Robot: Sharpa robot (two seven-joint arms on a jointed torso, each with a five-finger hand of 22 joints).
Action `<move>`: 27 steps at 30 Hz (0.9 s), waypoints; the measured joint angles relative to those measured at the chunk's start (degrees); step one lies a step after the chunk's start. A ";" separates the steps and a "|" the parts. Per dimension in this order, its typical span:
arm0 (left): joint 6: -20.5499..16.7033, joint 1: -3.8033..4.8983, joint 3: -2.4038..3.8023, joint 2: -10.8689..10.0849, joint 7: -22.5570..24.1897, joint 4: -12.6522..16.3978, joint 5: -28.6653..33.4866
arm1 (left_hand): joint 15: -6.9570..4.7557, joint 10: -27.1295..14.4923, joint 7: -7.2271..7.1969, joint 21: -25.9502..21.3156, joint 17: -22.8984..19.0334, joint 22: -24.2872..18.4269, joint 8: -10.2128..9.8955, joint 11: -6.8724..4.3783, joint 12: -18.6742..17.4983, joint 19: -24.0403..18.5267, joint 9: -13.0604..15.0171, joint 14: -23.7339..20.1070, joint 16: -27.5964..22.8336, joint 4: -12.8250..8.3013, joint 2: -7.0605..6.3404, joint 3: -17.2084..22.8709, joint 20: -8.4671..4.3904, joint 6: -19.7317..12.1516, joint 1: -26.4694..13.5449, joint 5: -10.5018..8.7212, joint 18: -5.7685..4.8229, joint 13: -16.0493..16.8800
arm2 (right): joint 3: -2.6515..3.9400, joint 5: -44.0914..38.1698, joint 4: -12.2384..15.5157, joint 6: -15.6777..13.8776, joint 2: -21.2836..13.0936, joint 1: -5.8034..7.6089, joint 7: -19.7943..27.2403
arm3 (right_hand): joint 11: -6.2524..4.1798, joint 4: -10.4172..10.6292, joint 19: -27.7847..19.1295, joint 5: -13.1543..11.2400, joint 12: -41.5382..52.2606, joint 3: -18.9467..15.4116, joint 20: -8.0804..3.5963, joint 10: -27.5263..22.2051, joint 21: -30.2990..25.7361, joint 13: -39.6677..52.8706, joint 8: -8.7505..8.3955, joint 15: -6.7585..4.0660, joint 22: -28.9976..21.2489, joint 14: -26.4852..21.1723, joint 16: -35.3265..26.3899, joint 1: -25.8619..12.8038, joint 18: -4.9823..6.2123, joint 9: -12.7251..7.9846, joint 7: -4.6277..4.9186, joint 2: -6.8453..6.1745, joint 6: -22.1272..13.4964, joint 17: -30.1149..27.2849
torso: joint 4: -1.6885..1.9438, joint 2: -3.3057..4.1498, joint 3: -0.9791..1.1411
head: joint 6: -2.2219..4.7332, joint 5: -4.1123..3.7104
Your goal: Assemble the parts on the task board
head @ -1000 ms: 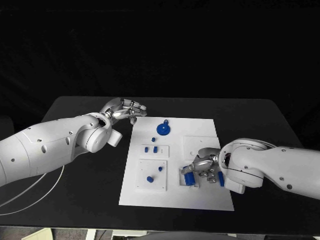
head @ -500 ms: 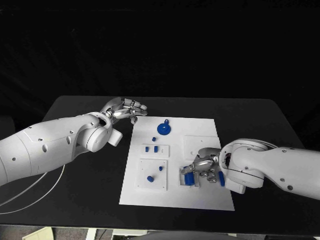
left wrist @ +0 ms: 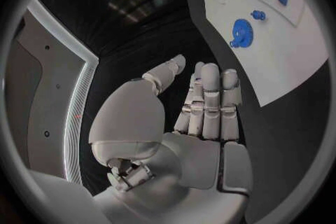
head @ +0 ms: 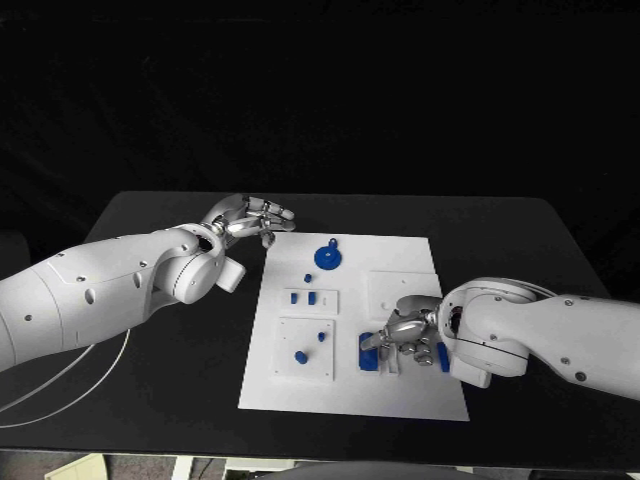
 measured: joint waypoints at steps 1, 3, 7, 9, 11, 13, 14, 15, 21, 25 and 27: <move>0.00 0.00 0.00 0.00 0.00 0.00 0.00 | 0.00 0.00 0.00 0.00 0.00 0.00 0.00 0.00 0.00 0.00 0.00 0.00 0.00 0.00 0.00 0.00 0.00 0.00 0.00 0.00 0.00 0.00 | 0.00 -0.01 0.00 -0.01 0.00 0.00 0.00 | 0.00 0.08 0.00 0.00 0.00 -0.08 0.00 0.00 0.00 0.00 0.07 0.03 0.00 -0.03 0.00 0.00 0.00 0.00 0.00 0.00 0.00 0.03 | 0.00 0.00 0.00 | 0.01 0.01; 0.00 0.00 0.00 -0.01 -0.01 0.00 0.00 | 0.00 0.00 0.00 0.00 0.00 0.00 0.00 0.00 0.00 0.00 0.00 0.00 0.00 0.00 0.00 0.00 0.00 0.00 0.00 0.00 0.00 0.00 | 0.00 -0.04 0.01 -0.03 0.00 -0.01 0.00 | 0.00 0.07 0.00 0.00 0.00 -0.39 0.00 0.00 0.00 0.00 0.09 0.04 0.00 -0.03 0.00 0.00 0.01 0.00 -0.01 0.00 0.00 0.06 | 0.00 0.00 0.00 | 0.01 0.01; 0.01 0.00 -0.01 -0.02 -0.02 0.00 0.00 | 0.00 0.00 0.00 0.00 0.00 0.00 0.00 0.00 0.00 0.00 -0.05 0.00 0.00 0.00 0.00 0.00 0.01 0.00 0.00 0.00 0.00 0.00 | -0.02 -0.09 0.02 -0.07 -0.01 -0.01 0.00 | -0.21 -0.14 -0.12 0.00 0.00 -1.87 -0.10 -0.20 0.00 0.00 0.15 0.04 0.00 -0.04 0.00 -0.23 0.02 0.05 -0.01 -0.23 0.00 0.15 | 0.03 0.00 0.00 | 0.01 0.01; 0.01 0.00 -0.01 -0.02 -0.02 0.00 0.00 | 0.00 0.00 0.00 0.00 -0.01 -0.01 0.00 0.00 0.00 0.00 -0.05 0.00 0.00 0.00 0.00 0.00 0.01 0.00 0.00 0.00 0.00 0.00 | -0.02 -0.10 0.05 -0.09 -0.03 -0.02 -0.01 | -0.21 -0.40 -0.24 0.00 0.00 -2.37 -0.20 -0.20 0.00 0.00 0.08 0.00 -0.01 -0.12 0.00 -0.23 0.01 0.09 -0.02 -0.23 0.00 0.15 | 0.04 0.00 -0.01 | 0.00 0.00; 0.01 0.00 -0.01 -0.02 -0.03 0.00 0.00 | 0.00 0.00 0.00 0.00 -0.01 -0.01 0.00 -0.01 0.00 0.00 -0.05 0.00 0.00 0.00 0.00 0.00 0.01 0.00 0.00 0.00 0.00 0.00 | -0.02 -0.10 0.09 -0.12 -0.07 -0.02 -0.01 | -0.21 -0.42 -0.41 0.00 0.00 -2.63 -0.21 -0.20 0.00 0.00 -0.08 -0.05 -0.01 -0.28 0.00 -0.23 0.01 0.11 -0.02 -0.23 0.00 0.18 | 0.03 0.00 -0.02 | -0.01 0.00; 0.01 0.00 -0.01 -0.02 -0.03 0.00 0.00 | 0.00 0.00 0.00 0.00 -0.01 -0.01 0.00 -0.01 0.00 0.00 -0.05 0.00 0.00 0.00 0.00 0.00 0.02 0.00 0.00 0.00 0.00 0.00 | -0.02 -0.17 0.20 -0.20 -0.16 -0.03 0.00 | -0.21 -0.56 -0.42 0.00 0.00 -2.76 -0.20 -0.21 0.00 0.00 -0.22 -0.09 -0.01 -0.37 0.00 -0.23 0.02 0.11 -0.02 -0.23 -0.01 0.21 | 0.04 0.00 -0.02 | -0.01 0.00; 0.01 0.00 -0.01 -0.02 -0.03 0.00 0.00 | 0.00 0.01 0.00 0.00 -0.01 -0.01 0.00 -0.01 0.00 0.00 -0.05 0.00 0.00 0.00 0.00 0.00 0.02 0.00 0.00 0.00 0.00 0.00 | -0.03 -0.21 0.28 -0.25 -0.23 -0.04 0.04 | -0.21 -0.56 -0.43 0.00 0.00 -2.76 -0.20 -0.20 0.00 0.00 -0.31 -0.09 -0.01 -0.37 0.00 -0.23 0.02 0.11 -0.03 -0.23 -0.01 0.21 | 0.04 0.00 -0.02 | -0.02 0.00; 0.01 0.00 -0.01 -0.02 -0.03 0.00 0.00 | 0.00 0.01 0.00 0.00 -0.01 -0.01 0.12 -0.01 0.00 0.00 -0.05 0.00 0.00 0.00 0.00 0.00 0.02 0.00 0.00 0.00 0.00 0.00 | -0.03 -0.26 0.38 -0.28 -0.33 -0.04 0.11 | -0.22 -0.48 -0.43 0.00 0.00 -2.87 -0.20 -0.21 0.00 0.00 -0.46 -0.08 -0.01 -0.37 0.00 -0.23 0.02 0.08 -0.12 -0.23 -0.10 0.21 | 0.04 0.00 -0.02 | -0.01 0.00; 0.02 0.00 -0.01 -0.01 -0.04 -0.03 0.00 | 0.00 0.01 0.00 0.00 0.04 -0.02 0.23 -0.01 0.00 0.00 -0.04 0.00 0.00 0.00 0.00 0.00 0.03 0.00 0.00 0.00 0.00 0.00 | -0.13 -0.36 1.29 -0.14 -1.51 -0.18 1.31 | -0.21 -1.26 -0.43 0.00 0.00 -3.78 -0.20 -0.21 0.00 0.01 -0.41 -0.21 -0.01 -0.25 -0.13 0.28 0.01 0.06 -0.12 0.28 -0.11 0.27 | 0.04 -0.01 -0.01 | 0.16 -0.07; 0.03 0.00 -0.01 0.01 -0.04 -0.09 0.00 | 0.00 0.06 0.00 0.00 0.03 0.03 0.23 -0.07 0.00 0.00 -0.05 0.00 0.00 0.00 0.00 0.00 0.04 0.00 0.00 0.00 0.00 0.00 | -0.14 -0.01 2.28 0.09 -2.62 -0.18 3.67 | -0.22 -2.44 -0.44 0.00 0.00 -4.14 -0.19 -0.20 0.00 0.01 -0.41 -0.28 -0.01 -0.18 -0.23 1.15 0.02 0.06 -0.18 0.54 -0.15 0.34 | 0.03 -0.01 -0.01 | 0.30 -0.08; 0.04 0.00 -0.01 0.03 -0.04 -0.11 0.00 | 0.00 -0.03 0.00 0.00 0.03 0.04 0.23 0.03 0.00 -0.01 -0.04 0.00 0.00 0.00 0.00 0.00 0.04 0.00 0.00 0.00 0.00 0.00 | -0.13 0.12 2.81 0.09 -3.21 -0.18 4.95 | -0.22 -2.74 -0.44 0.00 0.00 -4.23 -0.19 -0.20 0.00 0.01 -0.41 -0.28 -0.01 -0.18 -0.23 1.51 0.02 0.06 -0.22 0.91 -0.20 0.34 | 0.02 -0.01 -0.01 | 0.36 -0.09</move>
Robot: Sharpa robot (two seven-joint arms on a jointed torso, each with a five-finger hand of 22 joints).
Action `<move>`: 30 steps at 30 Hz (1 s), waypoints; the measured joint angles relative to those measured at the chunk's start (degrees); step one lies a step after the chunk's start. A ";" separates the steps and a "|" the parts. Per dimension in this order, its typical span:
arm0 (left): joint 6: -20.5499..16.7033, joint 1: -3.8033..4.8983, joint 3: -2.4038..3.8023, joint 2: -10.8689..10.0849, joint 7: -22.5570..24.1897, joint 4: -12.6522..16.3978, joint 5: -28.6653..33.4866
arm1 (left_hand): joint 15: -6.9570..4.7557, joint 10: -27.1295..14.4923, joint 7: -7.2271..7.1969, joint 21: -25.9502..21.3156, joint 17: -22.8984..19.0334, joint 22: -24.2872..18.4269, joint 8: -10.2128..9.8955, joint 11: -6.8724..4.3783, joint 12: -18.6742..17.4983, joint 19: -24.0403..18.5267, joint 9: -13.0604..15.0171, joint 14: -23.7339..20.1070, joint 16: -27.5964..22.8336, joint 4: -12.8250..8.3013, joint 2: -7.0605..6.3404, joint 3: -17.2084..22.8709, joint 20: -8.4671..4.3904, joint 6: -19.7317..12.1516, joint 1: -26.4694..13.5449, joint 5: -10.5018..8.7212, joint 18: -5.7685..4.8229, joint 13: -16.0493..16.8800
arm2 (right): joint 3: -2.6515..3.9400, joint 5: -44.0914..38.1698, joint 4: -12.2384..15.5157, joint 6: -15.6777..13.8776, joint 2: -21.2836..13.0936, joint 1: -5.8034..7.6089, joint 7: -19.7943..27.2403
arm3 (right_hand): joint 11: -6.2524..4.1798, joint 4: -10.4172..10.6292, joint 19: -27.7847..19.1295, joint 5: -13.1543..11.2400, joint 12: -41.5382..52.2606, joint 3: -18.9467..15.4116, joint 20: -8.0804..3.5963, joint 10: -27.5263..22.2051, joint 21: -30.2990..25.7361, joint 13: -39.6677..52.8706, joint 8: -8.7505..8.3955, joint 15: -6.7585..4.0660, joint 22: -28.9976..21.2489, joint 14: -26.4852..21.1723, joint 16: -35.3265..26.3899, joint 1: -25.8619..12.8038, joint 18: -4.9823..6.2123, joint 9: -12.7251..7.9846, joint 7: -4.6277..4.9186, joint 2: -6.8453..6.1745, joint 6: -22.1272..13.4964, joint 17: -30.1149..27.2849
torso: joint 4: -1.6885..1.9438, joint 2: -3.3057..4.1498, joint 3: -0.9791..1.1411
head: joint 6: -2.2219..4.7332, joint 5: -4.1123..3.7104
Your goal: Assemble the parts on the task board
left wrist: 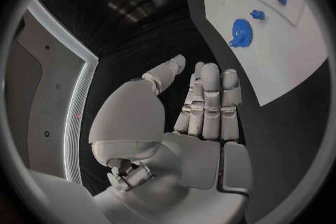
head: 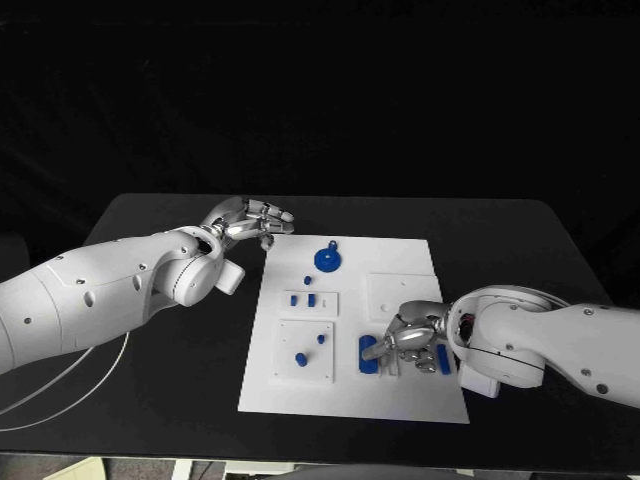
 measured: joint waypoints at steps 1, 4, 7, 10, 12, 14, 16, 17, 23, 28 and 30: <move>0.01 0.00 0.00 0.01 0.00 -0.01 0.00 | 0.00 -0.02 0.00 0.00 0.00 0.00 0.00 0.01 0.00 -0.02 0.00 0.00 0.00 0.00 0.00 0.00 0.02 0.00 0.00 0.00 0.00 0.00 | 0.01 0.03 0.22 0.01 -0.36 0.01 0.75 | 0.00 -0.43 0.00 0.00 0.00 -0.12 0.00 0.00 0.00 0.00 0.00 0.00 0.00 0.00 0.00 0.49 0.00 0.00 0.03 0.16 -0.03 0.01 | -0.01 0.00 0.01 | 0.02 -0.02; 0.01 0.00 0.00 0.02 0.00 -0.07 0.00 | 0.00 -0.10 0.00 0.00 0.00 0.00 0.00 0.10 0.00 -0.08 0.00 0.00 0.00 0.00 0.00 0.00 0.08 0.00 0.00 0.00 0.00 0.00 | 0.04 0.03 0.53 0.12 -1.22 0.21 2.11 | 0.00 -1.40 0.01 0.00 0.00 -0.97 -0.01 0.00 0.00 0.00 0.00 0.00 0.00 0.00 0.00 1.19 0.01 0.00 0.14 0.11 -0.15 0.10 | -0.02 0.00 0.02 | 0.13 -0.11; 0.02 0.00 0.00 0.02 0.00 -0.08 0.00 | 0.01 -0.11 0.00 0.00 -0.01 0.00 0.00 0.10 0.00 -0.08 0.00 -0.01 0.00 0.12 0.00 0.13 0.09 0.00 0.00 0.00 0.00 0.00 | 0.06 -0.04 0.77 0.43 -1.77 0.32 2.84 | 0.00 -2.44 0.14 0.00 0.00 -1.70 -0.13 0.00 0.00 -0.06 0.00 0.00 0.00 0.00 -0.27 1.35 0.01 0.00 0.14 0.30 -0.16 0.18 | -0.02 0.00 0.02 | 0.18 -0.18; 0.03 0.00 0.00 0.01 0.00 -0.10 0.00 | 0.01 -0.11 0.00 0.00 -0.01 -0.01 0.00 0.10 0.00 -0.08 0.00 -0.01 0.00 0.13 0.00 0.13 0.09 0.00 0.00 0.00 0.00 0.00 | 0.06 -0.15 0.91 1.10 -2.09 0.32 3.30 | 0.00 -2.57 0.15 0.00 0.00 -1.83 -0.13 0.00 -0.01 -0.07 0.00 0.01 0.00 0.00 -0.28 1.44 0.00 -0.01 0.14 0.39 -0.16 0.18 | -0.02 0.00 0.02 | 0.20 -0.24; 0.03 0.00 -0.01 0.00 0.00 -0.10 0.00 | 0.01 -0.11 0.00 0.00 -0.01 -0.01 0.00 0.10 0.00 -0.08 0.00 -0.01 0.00 0.12 0.00 0.12 0.09 0.00 0.00 0.00 0.01 0.00 | 0.06 -0.19 0.95 1.77 -2.13 0.32 3.44 | 0.00 -2.87 0.15 0.00 0.00 -1.77 -0.13 0.00 -0.01 -0.07 0.00 0.02 0.00 0.00 -0.28 1.86 0.00 -0.01 0.14 0.42 -0.16 0.18 | -0.02 0.00 0.03 | 0.21 -0.25; 0.04 0.00 -0.01 -0.01 0.00 -0.10 0.00 | 0.01 -0.10 0.00 0.00 -0.01 -0.01 0.00 0.10 0.00 -0.08 0.00 -0.01 0.00 0.12 0.00 0.12 0.10 0.00 0.00 0.00 0.00 0.00 | 0.06 -0.29 0.96 2.45 -2.13 0.32 3.44 | 0.00 -3.82 0.12 0.00 0.00 -1.60 -0.15 0.01 -0.01 -0.07 0.00 0.02 -0.01 0.00 -0.28 3.09 0.01 -0.01 0.14 0.74 -0.16 0.25 | -0.02 0.00 0.04 | 0.21 -0.25; 0.04 0.00 -0.01 -0.01 -0.01 -0.10 0.00 | 0.01 -0.10 0.00 0.00 -0.01 -0.01 0.00 0.10 0.00 -0.08 0.01 -0.01 0.00 0.12 0.00 0.12 0.10 0.00 0.00 0.00 0.01 0.00 | 0.06 -0.58 0.94 3.22 -2.10 0.32 3.40 | 0.01 -4.49 0.04 0.22 0.00 -1.34 -0.23 0.01 -0.01 -0.07 0.00 0.03 -0.01 -0.01 -0.28 4.11 0.00 -0.01 0.13 1.40 -0.16 0.25 | -0.03 0.00 0.04 | 0.21 -0.25; 0.04 0.00 -0.01 -0.01 -0.01 -0.10 0.00 | 0.01 -0.10 0.00 0.00 -0.01 -0.01 0.00 0.10 0.00 -0.08 0.01 -0.01 0.00 0.12 0.00 0.12 0.10 0.00 0.00 0.00 0.00 0.00 | 0.06 -0.70 0.89 3.51 -2.03 0.32 3.34 | 0.01 -4.66 0.04 0.22 0.00 -1.17 -0.23 0.01 -0.01 -0.07 0.00 0.04 -0.01 -0.02 -0.28 4.35 -0.01 -0.03 0.13 1.63 -0.16 0.29 | -0.04 0.00 0.04 | 0.21 -0.25; 0.06 0.00 -0.01 -0.01 -0.01 -0.09 0.00 | 0.01 -0.10 0.00 0.00 0.04 -0.02 0.00 0.09 0.00 -0.08 0.01 -0.01 0.00 0.12 0.00 0.12 0.10 -0.01 0.00 0.00 0.01 0.00 | 0.04 -1.29 0.47 4.87 -1.20 0.32 2.83 | 0.01 -5.77 0.04 0.22 0.00 0.02 -0.23 0.01 -0.01 -0.06 0.00 0.06 -0.01 -0.03 -0.28 6.27 -0.01 -0.17 0.26 2.96 -0.02 0.37 | -0.04 0.02 0.03 | 0.03 -0.25; 0.06 0.00 -0.01 -0.02 -0.01 -0.07 0.00 | 0.01 -0.09 0.00 0.00 0.04 -0.02 0.00 0.09 0.00 -0.08 0.01 -0.01 0.00 0.12 0.00 0.12 0.11 0.00 0.00 0.00 0.01 0.00 | 0.04 -1.68 -0.07 5.07 -0.38 0.31 2.39 | 0.01 -5.15 0.15 0.22 0.00 0.97 -0.11 0.02 -0.01 -0.13 0.00 0.01 -0.01 0.03 -0.28 6.57 -0.01 -0.28 0.08 3.26 0.25 0.44 | 0.01 0.03 0.01 | -0.05 -0.30; 0.07 0.00 -0.01 -0.03 -0.01 -0.06 0.00 | 0.01 -0.09 0.00 0.00 0.04 -0.02 0.00 0.09 0.00 -0.09 0.01 -0.01 0.00 0.12 0.00 0.12 0.11 -0.01 0.00 0.00 0.01 0.00 | 0.04 -1.85 -0.31 5.04 -0.09 0.29 2.19 | 0.01 -4.61 0.35 0.22 0.00 1.51 0.08 0.03 -0.01 -0.16 0.00 -0.08 -0.01 0.15 -0.27 6.53 -0.01 -0.33 0.14 3.74 0.32 0.47 | 0.01 0.03 0.00 | -0.08 -0.30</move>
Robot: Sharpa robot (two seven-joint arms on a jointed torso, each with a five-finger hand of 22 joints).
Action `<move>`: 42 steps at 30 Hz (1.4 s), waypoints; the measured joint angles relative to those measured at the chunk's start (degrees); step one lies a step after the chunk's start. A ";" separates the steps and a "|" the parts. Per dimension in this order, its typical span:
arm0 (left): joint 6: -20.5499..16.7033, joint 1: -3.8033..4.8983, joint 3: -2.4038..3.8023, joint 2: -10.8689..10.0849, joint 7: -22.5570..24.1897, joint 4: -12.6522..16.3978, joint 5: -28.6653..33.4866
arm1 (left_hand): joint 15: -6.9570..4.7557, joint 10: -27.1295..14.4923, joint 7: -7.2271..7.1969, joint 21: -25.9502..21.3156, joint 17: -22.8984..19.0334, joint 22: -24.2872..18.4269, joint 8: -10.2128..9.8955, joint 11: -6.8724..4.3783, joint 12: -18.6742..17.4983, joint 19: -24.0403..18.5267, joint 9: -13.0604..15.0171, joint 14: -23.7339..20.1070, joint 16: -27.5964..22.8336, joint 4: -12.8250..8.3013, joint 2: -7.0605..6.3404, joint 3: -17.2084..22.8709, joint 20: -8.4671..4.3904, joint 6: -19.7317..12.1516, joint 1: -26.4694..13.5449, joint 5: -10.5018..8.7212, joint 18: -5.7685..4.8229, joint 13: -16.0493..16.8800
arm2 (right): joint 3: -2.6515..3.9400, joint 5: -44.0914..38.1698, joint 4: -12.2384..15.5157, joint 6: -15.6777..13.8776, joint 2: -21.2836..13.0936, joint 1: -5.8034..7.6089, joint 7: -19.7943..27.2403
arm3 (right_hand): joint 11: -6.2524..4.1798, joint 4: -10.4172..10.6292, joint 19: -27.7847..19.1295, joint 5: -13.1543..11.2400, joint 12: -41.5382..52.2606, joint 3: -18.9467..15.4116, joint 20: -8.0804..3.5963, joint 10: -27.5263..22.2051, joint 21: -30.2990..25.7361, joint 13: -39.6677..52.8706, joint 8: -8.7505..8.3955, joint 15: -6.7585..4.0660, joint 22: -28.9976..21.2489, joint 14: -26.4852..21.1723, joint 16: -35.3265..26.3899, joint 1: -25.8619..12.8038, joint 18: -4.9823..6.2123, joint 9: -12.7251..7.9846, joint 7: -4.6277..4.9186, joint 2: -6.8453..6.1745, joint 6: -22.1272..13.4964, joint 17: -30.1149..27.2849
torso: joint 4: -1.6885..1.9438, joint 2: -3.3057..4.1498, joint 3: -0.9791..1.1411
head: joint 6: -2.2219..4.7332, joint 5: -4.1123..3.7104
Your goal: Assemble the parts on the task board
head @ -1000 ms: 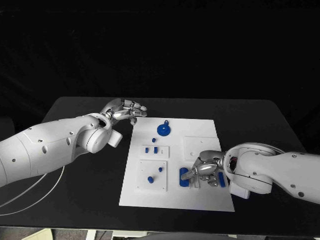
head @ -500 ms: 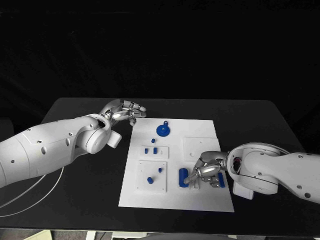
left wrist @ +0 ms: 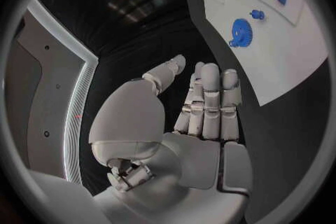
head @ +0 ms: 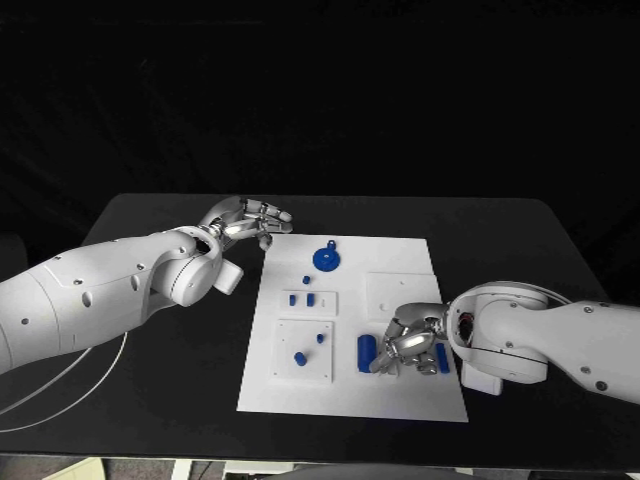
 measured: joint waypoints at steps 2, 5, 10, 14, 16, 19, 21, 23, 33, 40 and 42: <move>0.01 0.00 0.00 -0.01 0.00 0.00 0.00 | 0.00 0.00 0.00 0.00 0.00 0.02 0.00 0.00 0.00 0.00 0.00 0.00 0.00 0.00 0.00 0.00 0.01 0.00 0.00 0.00 0.00 0.00 | 0.00 -0.14 -0.17 -0.03 0.21 -0.02 -0.18 | -0.19 1.20 0.00 0.00 0.00 1.17 0.00 0.20 -0.20 -0.04 0.00 0.06 0.00 0.07 0.00 -0.58 0.00 -0.08 -0.09 0.58 0.13 0.11 | 0.02 0.00 0.00 | -0.04 0.00; 0.01 0.00 0.00 -0.01 0.00 0.00 0.00 | 0.00 0.00 0.00 0.00 0.00 0.05 0.00 -0.01 0.00 0.04 0.00 0.00 0.00 0.00 0.00 0.00 -0.03 0.00 0.00 0.00 0.01 0.00 | 0.00 -0.40 -0.42 -0.04 0.56 -0.05 -0.46 | -0.11 2.48 0.01 0.00 0.00 2.27 0.00 0.28 -0.20 -0.08 0.00 0.07 0.00 0.09 0.00 -0.89 0.01 -0.16 -0.10 0.89 0.29 0.19 | 0.02 0.00 -0.01 | -0.10 0.00; 0.03 0.00 0.00 -0.01 0.00 0.00 0.00 | 0.00 0.01 0.00 0.00 -0.01 0.05 0.00 -0.01 0.00 0.24 -0.06 0.00 0.00 0.00 0.18 0.00 -0.22 0.00 -0.18 0.00 0.00 0.00 | 0.00 -0.99 -0.89 0.37 0.70 -0.11 -1.07 | -0.11 4.34 0.01 0.00 0.00 4.40 0.00 0.29 -0.20 -0.08 0.00 0.07 0.00 0.10 0.00 -1.33 0.01 -0.24 -0.10 1.32 0.29 0.40 | 0.02 0.00 -0.02 | -0.19 0.06; 0.03 0.00 0.00 -0.02 -0.01 -0.04 0.00 | 0.00 0.01 0.00 0.00 0.07 0.04 0.00 -0.02 0.00 0.25 -0.05 0.00 0.00 0.33 0.39 -0.04 -0.22 0.00 -0.38 0.00 0.00 0.00 | 0.00 -1.39 -0.90 1.44 0.72 -0.14 -1.59 | -0.11 3.60 0.01 0.00 0.00 5.69 0.00 0.29 -0.20 -0.07 0.00 0.08 0.00 0.10 0.00 -1.16 0.01 -0.30 -0.10 1.16 0.29 0.48 | 0.02 -0.01 -0.02 | -0.21 0.13; 0.04 0.00 -0.01 -0.02 -0.01 -0.04 0.00 | 0.00 0.02 0.00 0.00 0.07 0.04 0.00 -0.02 0.00 0.25 -0.05 0.00 0.00 0.33 0.39 -0.04 -0.22 0.00 -0.38 0.00 -0.01 0.00 | 0.00 -1.53 -0.90 1.86 0.76 -0.16 -1.76 | -0.11 3.61 0.01 0.00 0.00 6.16 0.01 0.29 -0.20 -0.07 0.00 0.08 0.00 0.09 0.00 -0.99 0.01 -0.38 -0.10 1.35 0.29 0.48 | 0.01 -0.01 -0.02 | -0.22 0.14; 0.05 0.00 -0.01 -0.01 -0.02 -0.04 0.01 | 0.00 0.02 0.00 0.00 0.06 0.04 0.00 -0.02 0.00 0.32 -0.05 0.00 0.00 0.33 0.38 -0.04 -0.14 0.00 -0.39 0.00 0.00 0.00 | -0.01 -1.69 -0.90 2.32 0.79 -0.19 -1.97 | -0.11 3.55 0.01 0.29 0.00 6.23 0.01 0.29 -0.20 -0.07 0.00 0.08 0.00 0.09 0.00 -0.94 0.01 -0.38 -0.10 1.39 0.29 0.54 | -0.01 -0.01 0.00 | -0.22 0.14; 0.06 0.00 -0.01 0.00 -0.02 -0.03 0.01 | 0.00 0.03 0.00 0.00 0.06 0.04 0.00 -0.03 0.00 0.32 -0.05 0.00 0.00 0.33 0.38 -0.04 -0.14 0.00 -0.38 0.00 0.00 0.00 | -0.01 -1.76 -0.90 2.57 0.82 -0.19 -2.08 | -0.11 3.55 0.00 0.29 0.00 6.23 0.01 0.29 -0.20 -0.07 0.00 0.09 0.00 0.09 0.00 -0.94 0.01 -0.43 -0.10 1.39 0.29 0.54 | -0.03 -0.01 0.00 | -0.23 0.14; 0.06 0.00 -0.01 0.00 -0.03 -0.02 0.01 | 0.00 0.03 0.00 -0.23 0.06 0.04 0.00 -0.03 0.00 0.32 -0.05 0.00 0.00 0.33 0.38 -0.04 -0.14 0.00 -0.38 0.00 -0.01 0.00 | -0.01 -1.80 -0.92 2.73 0.83 -0.20 -2.15 | -0.11 3.55 0.00 0.47 0.00 6.23 0.01 0.29 -0.20 -0.07 0.00 0.09 0.00 0.09 0.00 -0.94 0.01 -0.46 -0.10 1.39 0.29 0.54 | -0.03 -0.01 0.00 | -0.23 0.14; 0.09 0.00 -0.02 -0.01 -0.06 -0.02 0.01 | 0.00 0.11 0.00 -0.22 0.05 0.09 0.00 -0.11 0.00 0.31 -0.07 0.00 0.00 0.33 0.38 -0.04 -0.13 0.00 -0.38 0.00 0.00 0.00 | -0.01 -1.54 -0.99 3.23 0.74 -0.26 -2.25 | -0.10 2.14 0.20 1.11 0.00 3.49 0.21 0.30 -0.21 -0.07 0.01 0.19 0.00 0.16 -0.22 -3.80 0.04 -0.64 -0.10 -1.90 0.30 0.78 | -0.03 -0.02 0.01 | -0.14 0.01; 0.09 0.00 -0.03 -0.02 -0.11 -0.01 0.01 | 0.00 0.11 0.00 -0.22 0.10 0.08 0.00 -0.11 0.00 0.18 -0.10 0.00 0.00 0.33 0.38 -0.04 -0.25 0.00 -0.38 0.00 0.00 0.00 | 0.00 -1.45 -0.88 3.03 0.46 -0.28 -2.12 | -0.02 0.83 0.20 0.66 0.00 0.16 0.21 0.39 -0.20 -0.06 0.01 0.20 -0.01 0.16 -0.22 -5.06 0.08 -0.71 -0.09 -2.50 0.32 0.87 | -0.01 -0.02 0.00 | -0.13 -0.02; 0.09 0.00 -0.03 -0.03 -0.13 0.00 0.01 | 0.00 0.11 0.00 -0.22 0.10 0.08 0.00 -0.11 0.00 0.17 -0.10 0.00 0.00 0.33 0.38 -0.04 -0.24 0.00 -0.38 0.00 0.00 0.00 | 0.00 -1.44 -0.88 2.89 0.42 -0.28 -2.12 | -0.01 0.92 0.20 0.66 0.00 -0.08 0.21 0.39 -0.20 -0.06 0.01 0.20 0.00 0.16 -0.22 -5.14 0.09 -0.71 -0.08 -2.42 0.32 0.93 | 0.01 -0.02 0.00 | -0.13 -0.02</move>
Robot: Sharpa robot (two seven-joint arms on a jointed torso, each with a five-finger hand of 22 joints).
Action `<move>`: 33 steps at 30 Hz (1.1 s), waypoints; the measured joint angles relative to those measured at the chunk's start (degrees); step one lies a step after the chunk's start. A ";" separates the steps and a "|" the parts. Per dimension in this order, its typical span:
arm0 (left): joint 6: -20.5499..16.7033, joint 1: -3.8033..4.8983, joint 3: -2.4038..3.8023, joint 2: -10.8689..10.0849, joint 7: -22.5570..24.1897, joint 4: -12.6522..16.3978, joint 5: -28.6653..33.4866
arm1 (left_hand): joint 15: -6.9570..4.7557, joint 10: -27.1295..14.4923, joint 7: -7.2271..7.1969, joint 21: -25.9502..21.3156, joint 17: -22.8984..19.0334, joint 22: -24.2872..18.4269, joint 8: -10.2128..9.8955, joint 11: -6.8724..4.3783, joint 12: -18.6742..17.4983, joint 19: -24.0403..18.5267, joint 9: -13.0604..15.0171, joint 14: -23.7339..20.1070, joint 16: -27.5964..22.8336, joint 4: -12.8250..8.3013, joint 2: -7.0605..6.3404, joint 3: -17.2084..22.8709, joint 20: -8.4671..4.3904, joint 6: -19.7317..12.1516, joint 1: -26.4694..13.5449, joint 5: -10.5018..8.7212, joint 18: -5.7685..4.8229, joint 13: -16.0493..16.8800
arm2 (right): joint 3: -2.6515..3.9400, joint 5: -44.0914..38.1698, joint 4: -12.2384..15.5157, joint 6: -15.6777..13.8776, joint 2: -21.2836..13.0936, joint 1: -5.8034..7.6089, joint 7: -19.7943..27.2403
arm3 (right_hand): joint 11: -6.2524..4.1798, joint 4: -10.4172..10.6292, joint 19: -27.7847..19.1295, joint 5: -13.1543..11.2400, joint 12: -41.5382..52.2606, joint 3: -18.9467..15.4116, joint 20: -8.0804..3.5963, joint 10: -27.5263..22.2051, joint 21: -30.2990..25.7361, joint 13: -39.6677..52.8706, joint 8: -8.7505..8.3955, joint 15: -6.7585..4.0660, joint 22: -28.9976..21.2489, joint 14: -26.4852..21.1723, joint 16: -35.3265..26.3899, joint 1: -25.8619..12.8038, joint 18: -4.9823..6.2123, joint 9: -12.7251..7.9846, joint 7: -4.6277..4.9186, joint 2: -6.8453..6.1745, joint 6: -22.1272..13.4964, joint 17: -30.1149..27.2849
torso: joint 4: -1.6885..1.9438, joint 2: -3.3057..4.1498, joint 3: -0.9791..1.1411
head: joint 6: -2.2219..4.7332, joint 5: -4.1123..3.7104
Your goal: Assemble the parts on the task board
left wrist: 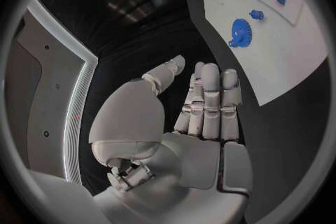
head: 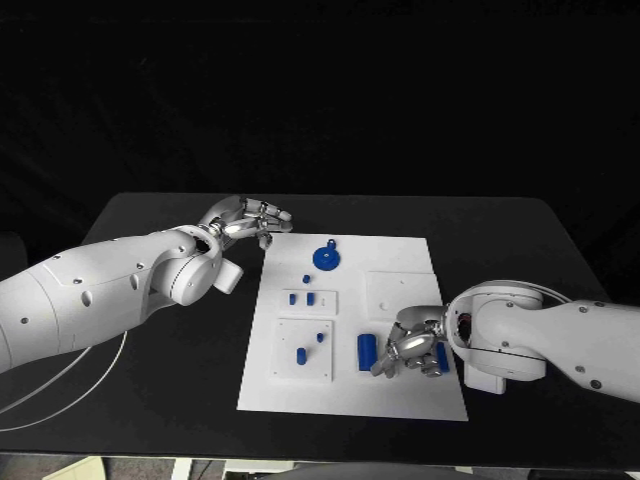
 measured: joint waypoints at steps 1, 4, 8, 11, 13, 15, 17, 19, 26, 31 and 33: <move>0.00 0.00 0.00 0.00 0.00 0.00 0.00 | 0.00 0.00 0.00 0.00 0.00 0.00 0.00 0.00 0.00 -0.02 0.00 0.00 0.00 0.00 0.00 0.00 0.02 0.00 0.00 0.00 0.00 0.00 | 0.00 0.00 0.00 -0.07 -0.08 0.00 0.01 | 0.00 -0.10 0.00 0.00 0.00 -0.24 0.00 0.00 0.00 0.00 0.00 0.01 0.00 0.00 0.00 -0.34 0.00 0.00 0.00 0.34 0.00 0.00 | 0.01 0.00 0.00 | 0.00 0.00; 0.01 0.00 -0.01 0.01 -0.02 0.00 0.00 | 0.00 0.00 0.00 0.00 0.00 0.00 0.00 0.00 0.00 -0.08 0.00 0.00 0.00 0.00 0.00 0.00 0.08 0.00 0.00 0.00 0.00 0.00 | 0.01 0.02 0.17 -0.51 -1.10 0.00 0.16 | 0.00 -0.13 0.00 0.00 0.00 -0.27 0.00 0.00 0.00 0.00 0.00 0.01 0.00 -0.01 0.00 -0.35 0.00 0.00 0.00 0.35 0.00 0.00 | 0.01 0.00 0.00 | 0.08 0.00; 0.02 0.00 -0.02 0.08 -0.02 -0.01 0.00 | 0.00 0.00 0.00 0.00 -0.01 0.00 0.22 0.00 0.00 -0.08 0.00 0.00 0.00 0.00 0.00 0.00 0.08 0.00 0.00 0.00 0.00 0.00 | 0.03 0.28 0.40 -1.55 -3.77 0.42 0.86 | 0.00 -0.38 0.00 0.00 0.08 -0.51 0.00 0.00 0.00 0.07 -0.31 0.08 0.05 -0.07 -0.22 0.16 0.01 -0.01 0.00 0.86 0.01 0.00 | -0.01 -0.03 -0.01 | 0.21 -0.12; 0.04 0.00 -0.03 0.12 -0.02 -0.01 0.00 | 0.00 0.00 0.00 0.00 -0.01 0.02 0.22 -0.01 0.00 -0.08 0.01 0.00 0.00 0.00 0.00 0.00 0.09 0.00 0.00 0.00 0.00 0.00 | 0.14 0.77 0.02 -2.32 -5.38 1.77 1.47 | 0.22 -1.60 -0.03 0.00 0.79 -0.41 -0.01 0.22 0.00 0.56 -0.96 0.08 0.05 -0.07 -0.22 1.31 0.01 -0.01 0.34 1.33 -0.34 0.00 | -0.03 -0.05 -0.01 | 0.36 -0.33; 0.08 0.00 -0.03 0.16 -0.02 -0.04 0.00 | 0.00 0.00 0.00 0.00 -0.01 0.06 0.21 -0.01 0.00 -0.08 0.01 0.00 0.00 0.00 0.00 0.00 0.09 0.00 0.00 0.00 0.00 0.00 | 0.31 1.15 -0.49 -2.90 -6.64 2.82 1.96 | 0.42 -2.14 -0.14 0.00 0.95 -0.36 -0.10 0.41 0.00 0.76 -0.97 0.09 0.04 -0.08 -0.41 1.82 0.01 -0.01 0.72 0.94 -0.72 0.00 | -0.04 -0.05 -0.02 | 0.48 -0.55; 0.11 0.00 -0.04 0.19 -0.01 -0.04 0.01 | 0.00 0.01 0.00 0.00 0.05 0.05 0.21 -0.01 0.00 -0.08 0.01 0.00 0.00 0.00 0.00 0.00 0.09 0.00 0.00 0.00 0.00 0.00 | 0.29 1.52 -1.01 -3.36 -7.81 3.69 2.31 | 0.42 -2.38 -0.22 0.00 0.95 -0.42 -0.05 0.40 0.00 0.76 -0.96 0.10 0.04 -0.10 -0.46 2.31 0.01 0.06 0.77 1.07 -0.77 0.00 | -0.04 -0.05 -0.02 | 0.62 -0.75; 0.15 0.00 -0.04 0.21 0.04 0.01 0.03 | 0.00 0.01 0.00 0.00 0.05 0.05 0.21 -0.01 0.00 -0.08 0.01 0.00 0.00 0.15 0.00 -0.15 0.10 0.00 0.00 0.00 0.00 0.00 | 0.29 1.89 -1.86 -3.91 -9.03 4.46 2.62 | 0.42 -2.76 -0.19 0.00 0.95 -0.50 -0.22 0.41 0.00 0.76 -0.96 0.13 0.04 -0.12 -0.46 2.83 0.01 0.35 0.79 0.82 -0.79 0.00 | -0.07 -0.05 -0.01 | 0.76 -1.01; 0.18 0.00 -0.04 0.21 0.07 0.02 0.04 | 0.00 0.01 0.00 0.00 0.05 0.05 0.21 -0.01 0.00 -0.08 0.00 0.00 0.00 0.15 0.00 -0.15 0.10 0.00 0.00 0.00 0.00 0.00 | 0.28 2.09 -2.42 -4.20 -9.65 4.79 2.76 | 0.42 -3.06 -0.19 0.00 0.95 -0.59 -0.23 0.40 0.00 0.72 -0.97 0.14 0.04 -0.13 -0.46 3.27 0.01 0.59 0.84 0.97 -0.84 -0.01 | -0.07 -0.05 0.01 | 0.85 -1.21; 0.26 0.00 -0.04 0.24 0.11 -0.02 0.10 | 0.00 0.01 0.00 0.00 0.05 0.10 0.21 -0.01 0.20 -0.08 0.01 0.00 0.00 0.15 -0.23 -0.15 0.11 0.00 -0.23 0.00 0.00 0.00 | 0.21 1.60 -3.12 -4.56 -11.63 5.20 2.68 | 0.42 -3.55 -0.19 0.00 0.95 -0.97 -0.22 0.40 0.00 0.61 -0.17 0.18 0.04 -0.17 -0.70 3.97 0.01 1.61 0.86 0.73 -0.88 -0.01 | -0.13 -0.04 0.08 | 1.11 -1.92; 0.31 0.00 -0.04 0.37 0.11 -0.02 0.13 | 0.00 0.02 0.00 0.00 0.04 0.10 0.21 -0.02 0.20 -0.08 0.01 0.00 0.00 0.15 -0.23 -0.16 0.12 0.00 -0.23 0.00 0.00 0.00 | 0.17 0.04 -1.79 -3.75 -12.45 5.19 1.11 | 0.42 -3.55 -0.19 0.00 0.95 -0.97 -0.22 0.41 0.00 0.61 0.28 -0.01 0.03 0.23 -0.71 3.97 0.01 2.33 0.28 0.73 -0.30 -0.01 | -0.14 0.01 0.08 | 1.12 -2.29; 0.33 0.00 -0.04 0.43 0.11 0.01 0.14 | 0.00 0.09 0.00 0.00 0.04 0.10 0.21 -0.09 0.20 -0.08 0.01 0.00 0.00 0.15 -0.23 -0.16 0.12 0.00 -0.23 0.00 0.00 0.00 | 0.13 -0.65 -1.34 -3.27 -12.58 5.16 0.25 | 0.42 -3.55 -0.19 -0.22 0.95 -0.97 -0.22 0.41 0.00 0.61 0.53 -0.01 0.03 0.23 -0.71 3.97 0.01 2.48 0.20 0.73 -0.22 0.04 | -0.14 0.01 0.08 | 1.08 -2.38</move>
